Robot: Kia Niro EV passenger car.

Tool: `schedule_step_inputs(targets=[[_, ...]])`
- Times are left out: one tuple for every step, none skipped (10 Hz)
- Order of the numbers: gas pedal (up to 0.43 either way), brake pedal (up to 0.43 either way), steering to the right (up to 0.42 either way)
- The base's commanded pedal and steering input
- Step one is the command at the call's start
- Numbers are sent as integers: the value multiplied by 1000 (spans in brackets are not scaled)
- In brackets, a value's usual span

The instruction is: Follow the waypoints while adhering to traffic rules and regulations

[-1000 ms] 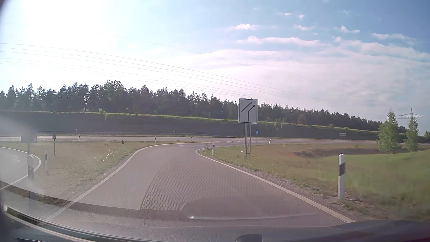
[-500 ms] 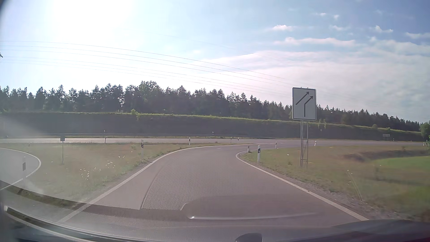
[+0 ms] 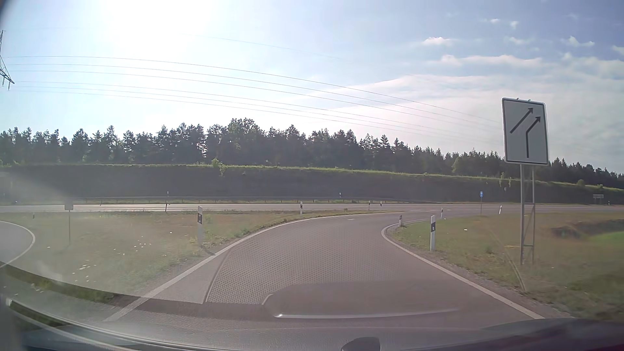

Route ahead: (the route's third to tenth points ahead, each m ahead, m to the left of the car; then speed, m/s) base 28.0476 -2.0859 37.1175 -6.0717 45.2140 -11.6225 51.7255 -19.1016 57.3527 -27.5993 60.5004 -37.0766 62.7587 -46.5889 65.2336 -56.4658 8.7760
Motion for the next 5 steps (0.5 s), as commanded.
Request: schedule_step_inputs(targets=[[67, 0, -45], [67, 0, -36], [67, 0, -28], [67, 0, -19], [67, 0, -10]])
